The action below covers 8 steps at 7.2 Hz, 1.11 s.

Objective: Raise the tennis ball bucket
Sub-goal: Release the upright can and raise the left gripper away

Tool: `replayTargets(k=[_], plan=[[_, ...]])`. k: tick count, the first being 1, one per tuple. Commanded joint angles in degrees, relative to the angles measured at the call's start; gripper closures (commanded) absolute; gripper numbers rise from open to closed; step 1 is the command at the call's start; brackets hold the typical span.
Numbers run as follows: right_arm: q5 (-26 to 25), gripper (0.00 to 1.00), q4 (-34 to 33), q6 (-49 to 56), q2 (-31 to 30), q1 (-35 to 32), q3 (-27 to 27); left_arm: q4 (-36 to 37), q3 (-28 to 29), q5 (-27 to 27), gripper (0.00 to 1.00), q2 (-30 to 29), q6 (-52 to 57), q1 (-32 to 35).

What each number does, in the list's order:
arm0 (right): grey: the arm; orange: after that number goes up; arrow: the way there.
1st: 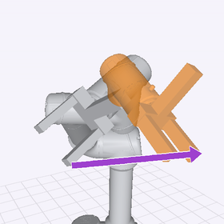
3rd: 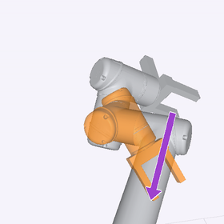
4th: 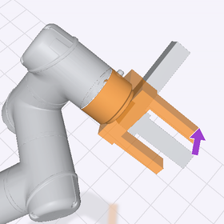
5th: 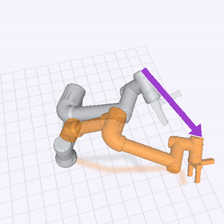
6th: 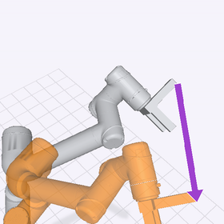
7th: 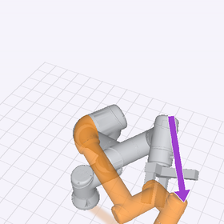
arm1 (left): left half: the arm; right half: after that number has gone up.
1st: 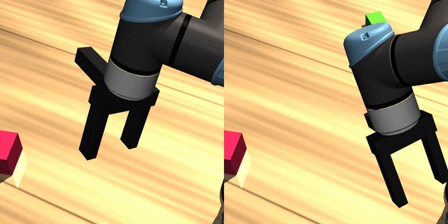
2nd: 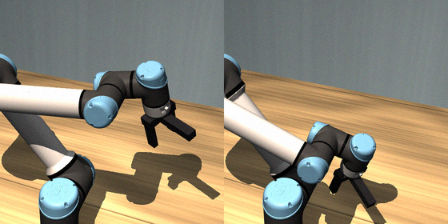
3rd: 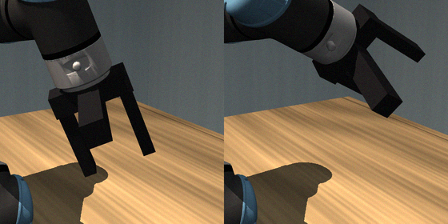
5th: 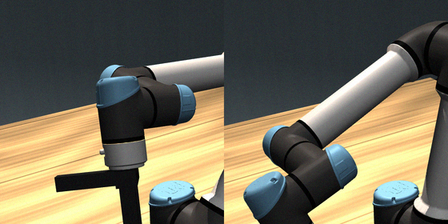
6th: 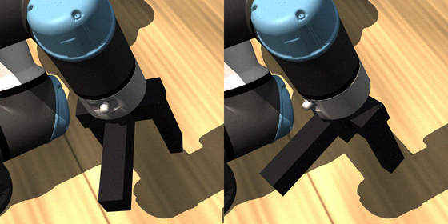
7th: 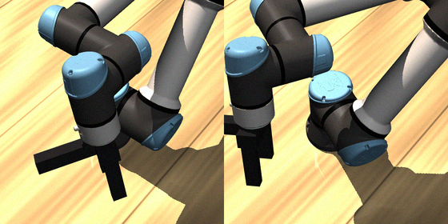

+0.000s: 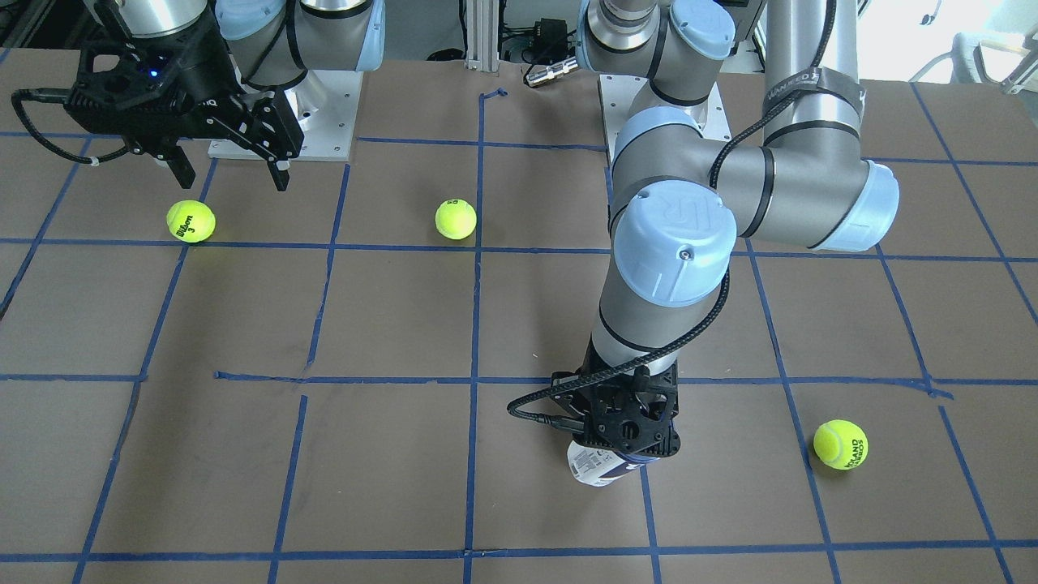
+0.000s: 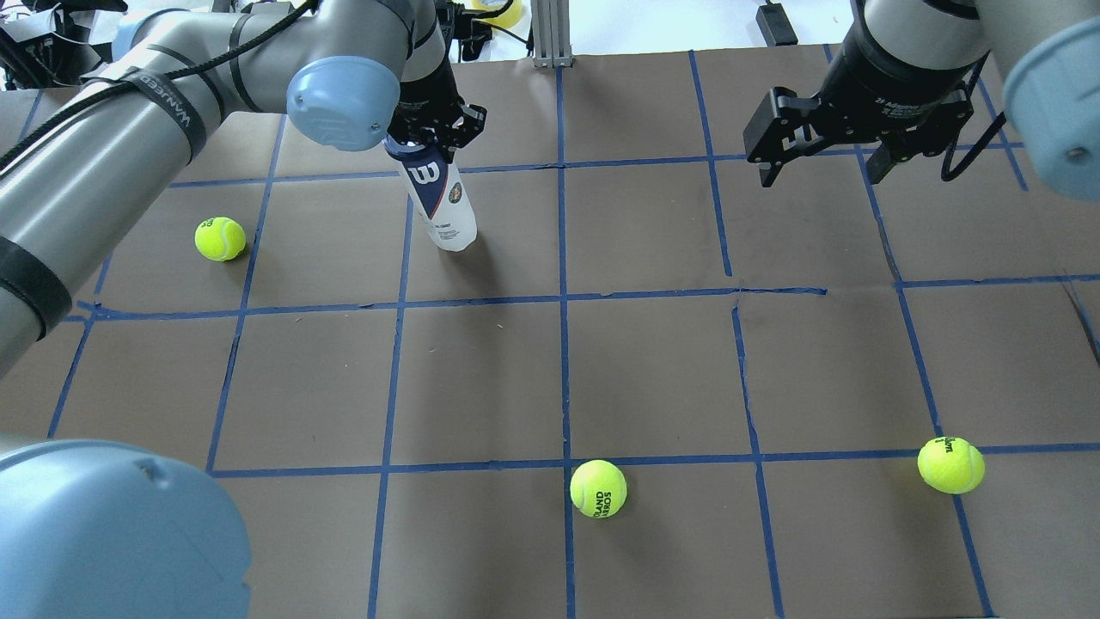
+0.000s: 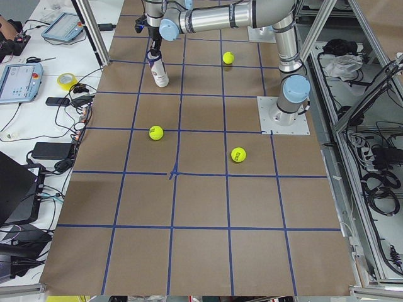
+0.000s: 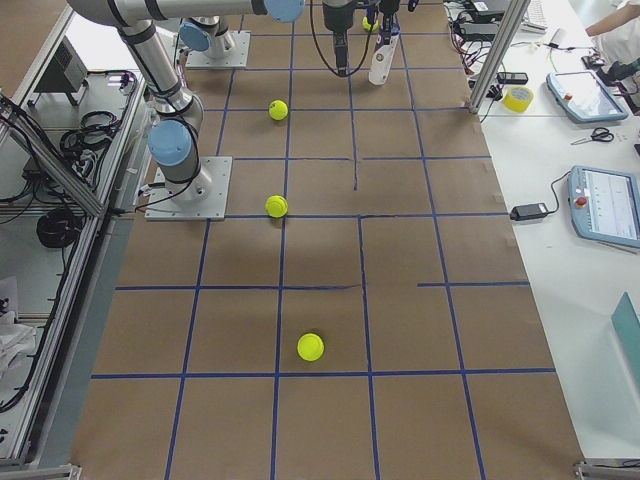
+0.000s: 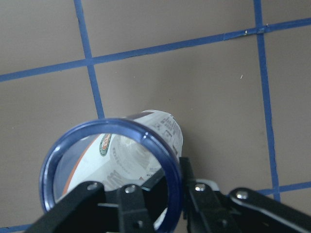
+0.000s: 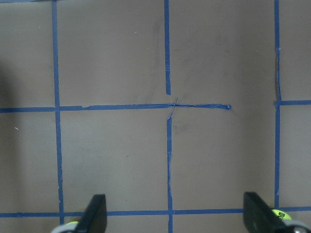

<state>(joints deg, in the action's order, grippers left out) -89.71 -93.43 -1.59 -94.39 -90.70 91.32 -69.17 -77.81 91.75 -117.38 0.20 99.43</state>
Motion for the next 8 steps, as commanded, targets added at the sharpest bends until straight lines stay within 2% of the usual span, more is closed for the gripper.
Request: replayTargets(k=[1,4,6,8], plan=[[0.1,0.00,0.0,0.0,0.0,0.0,0.0,-0.3,-0.1,-0.1,0.00,0.5,-0.6,0.2],[0.0,0.00,0.1,0.0,-0.1,0.0,0.0,-2.1,0.7,0.3,0.00,3.7,-1.0,0.3],[0.0,0.00,0.3,0.0,-0.1,0.0,0.0,-9.0,3.0,0.5,0.00,7.8,-0.3,-0.7],[0.0,0.00,0.3,0.1,-0.1,0.0,0.2,-15.2,3.6,0.1,0.00,12.1,0.0,-6.0]])
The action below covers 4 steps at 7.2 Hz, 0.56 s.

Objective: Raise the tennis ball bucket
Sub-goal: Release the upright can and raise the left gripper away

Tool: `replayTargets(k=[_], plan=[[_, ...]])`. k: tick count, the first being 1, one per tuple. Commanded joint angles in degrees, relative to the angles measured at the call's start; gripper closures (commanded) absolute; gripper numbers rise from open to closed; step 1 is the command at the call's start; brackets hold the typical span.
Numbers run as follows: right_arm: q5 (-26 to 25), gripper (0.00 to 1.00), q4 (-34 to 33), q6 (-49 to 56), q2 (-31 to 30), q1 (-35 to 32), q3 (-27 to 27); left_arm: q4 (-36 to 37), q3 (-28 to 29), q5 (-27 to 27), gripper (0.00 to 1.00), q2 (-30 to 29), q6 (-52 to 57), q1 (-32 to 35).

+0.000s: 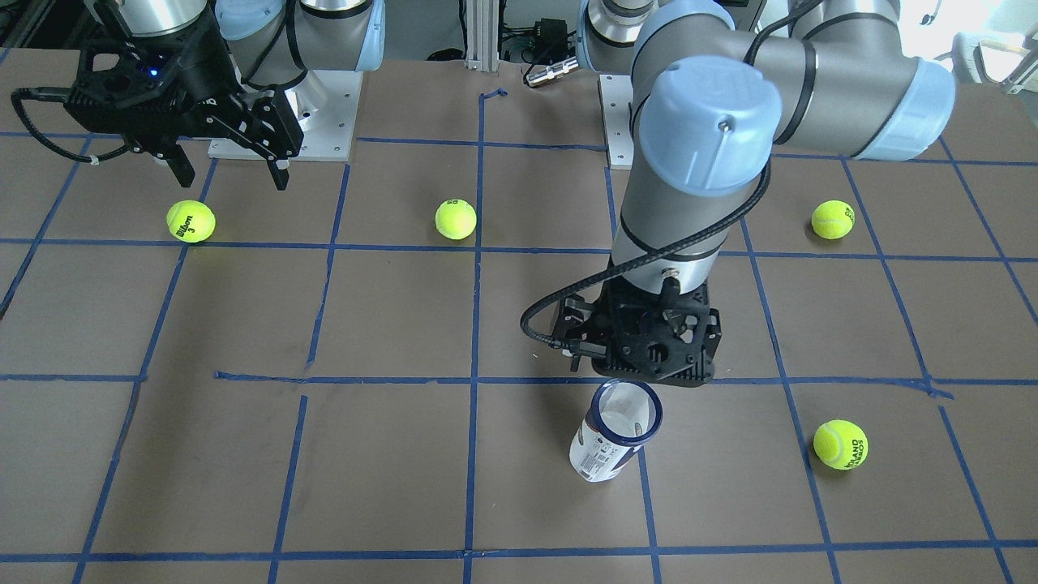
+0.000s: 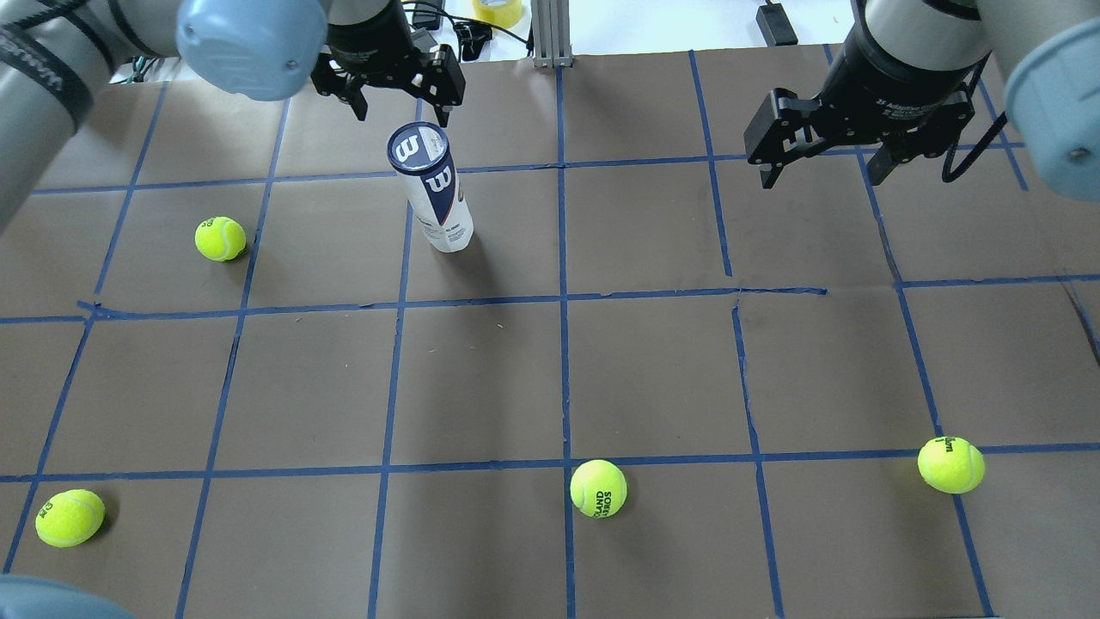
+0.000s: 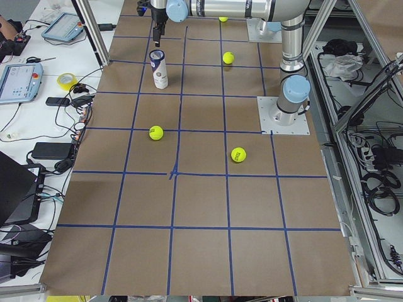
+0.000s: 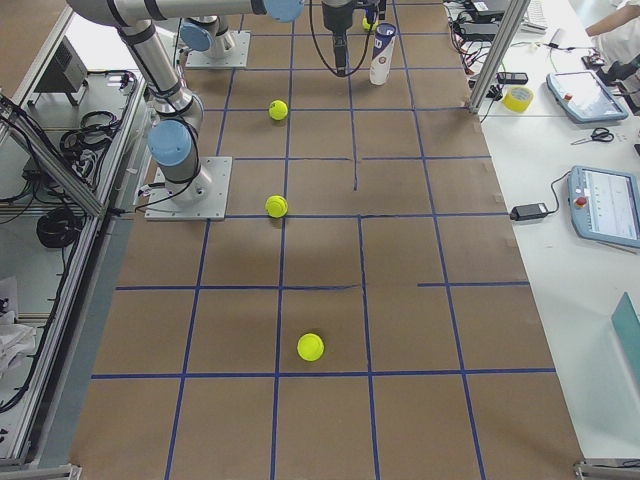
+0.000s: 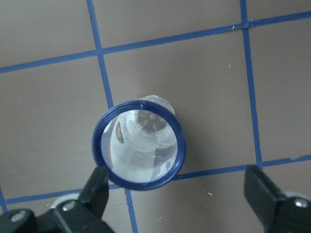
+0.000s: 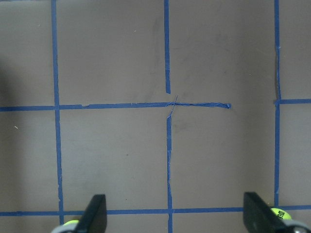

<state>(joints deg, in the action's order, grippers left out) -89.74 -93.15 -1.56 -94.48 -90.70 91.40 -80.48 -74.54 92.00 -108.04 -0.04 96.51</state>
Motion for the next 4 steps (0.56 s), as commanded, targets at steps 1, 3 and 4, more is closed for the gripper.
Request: replayTargets(k=[1,3,4], plan=[[0.1,0.00,0.0,0.1,-0.1,0.1,0.4,-4.9,-0.2,-0.2,0.00,4.7,1.5,-6.7],[0.1,0.00,0.0,0.0,-0.2,0.1,0.8,-10.8,-3.1,0.5,0.00,9.7,2.7,-10.0],[0.1,0.00,0.0,0.0,-0.2,0.1,0.8,-10.8,-5.9,-0.1,0.00,11.7,2.5,-11.3]])
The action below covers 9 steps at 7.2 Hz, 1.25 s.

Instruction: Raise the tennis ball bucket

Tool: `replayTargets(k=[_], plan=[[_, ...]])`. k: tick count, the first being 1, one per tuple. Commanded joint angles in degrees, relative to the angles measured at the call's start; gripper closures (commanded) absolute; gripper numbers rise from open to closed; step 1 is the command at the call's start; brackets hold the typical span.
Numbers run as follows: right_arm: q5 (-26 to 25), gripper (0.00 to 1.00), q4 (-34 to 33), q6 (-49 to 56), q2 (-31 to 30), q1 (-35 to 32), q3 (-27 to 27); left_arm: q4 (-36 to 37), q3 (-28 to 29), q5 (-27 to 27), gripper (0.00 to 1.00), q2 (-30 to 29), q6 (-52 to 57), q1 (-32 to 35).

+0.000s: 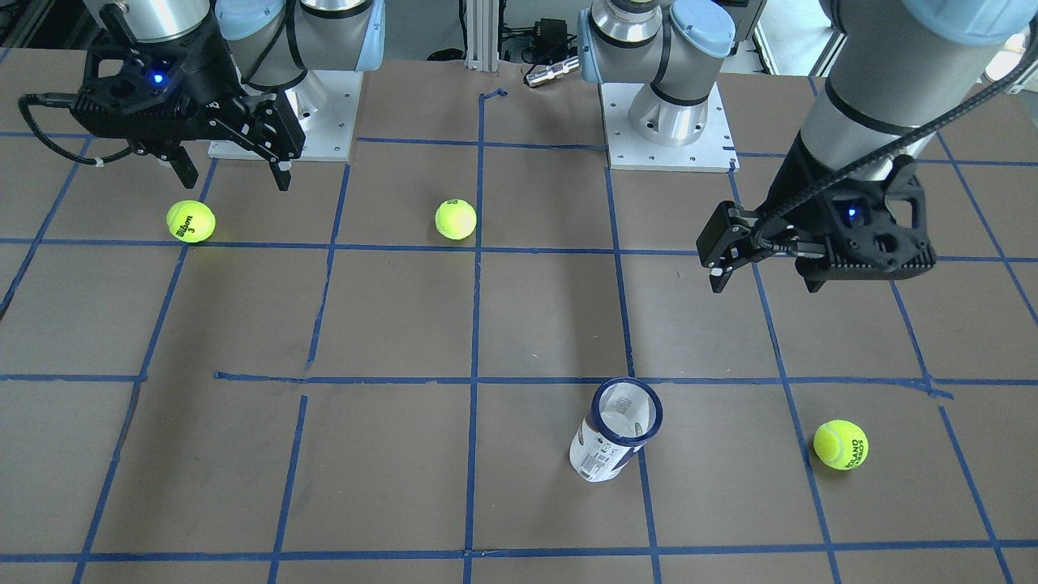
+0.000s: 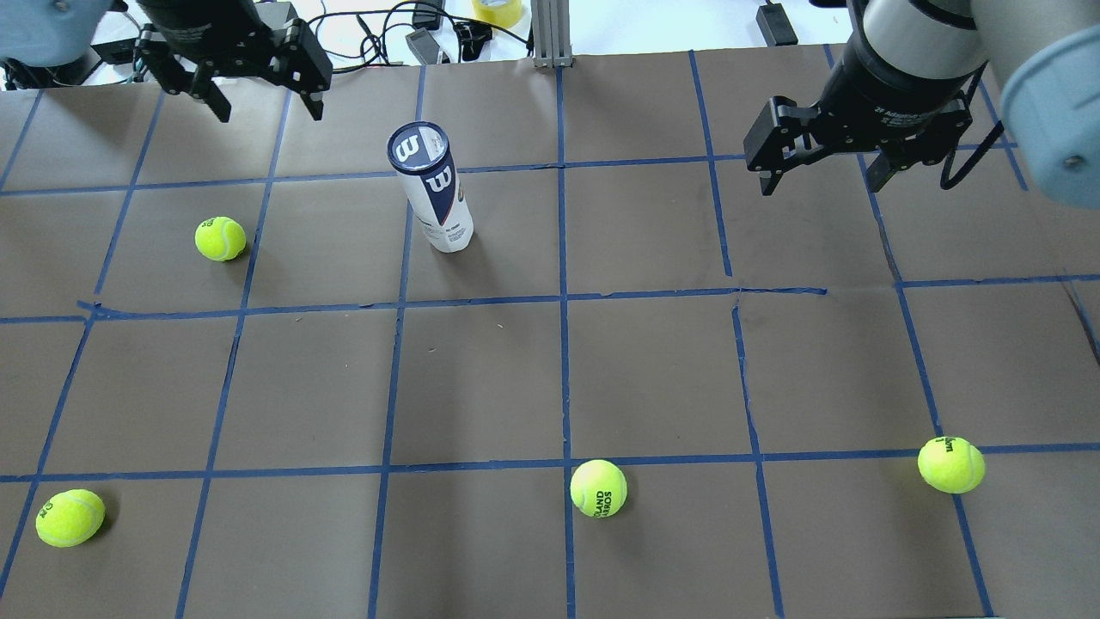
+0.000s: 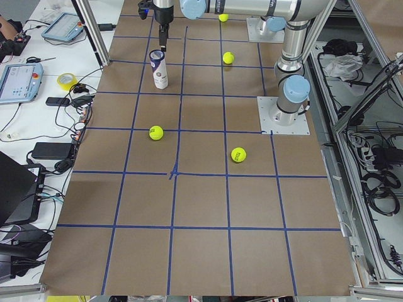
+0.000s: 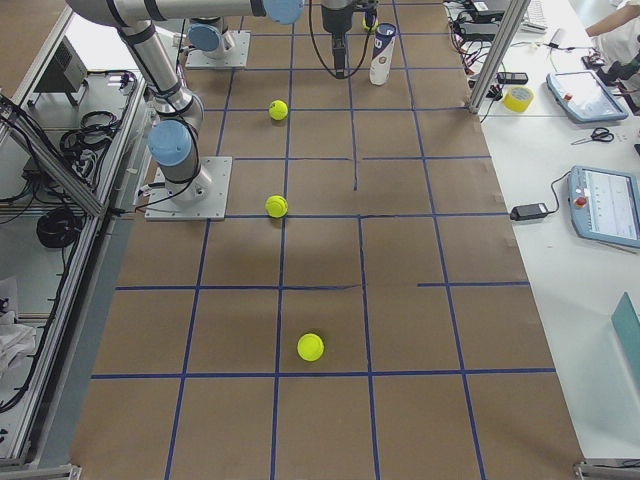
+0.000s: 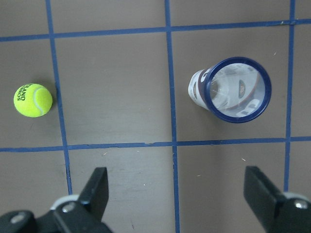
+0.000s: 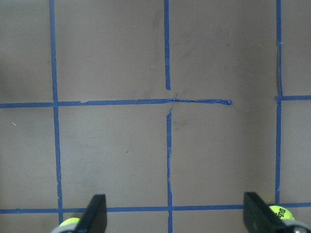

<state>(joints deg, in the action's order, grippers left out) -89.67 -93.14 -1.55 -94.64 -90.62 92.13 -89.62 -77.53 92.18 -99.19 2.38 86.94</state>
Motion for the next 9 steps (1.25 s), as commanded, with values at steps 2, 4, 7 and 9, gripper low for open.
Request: replayTargets(k=[2,4,7,9], plan=[[0.0,0.00,0.0,0.1,0.0,-0.1,0.2,-0.9,-8.1,-0.7,0.00,6.4,0.3,-3.1],[0.0,0.00,0.0,0.1,0.0,-0.1,0.3,0.1,-10.6,-1.5,0.00,8.0,0.3,-3.1],[0.0,0.00,0.0,0.1,0.0,-0.1,0.3,0.1,-11.1,-1.5,0.00,8.4,0.3,-3.4],[0.0,0.00,0.0,0.1,0.0,-0.1,0.3,0.0,-11.2,-1.4,0.00,8.4,0.3,-3.6]])
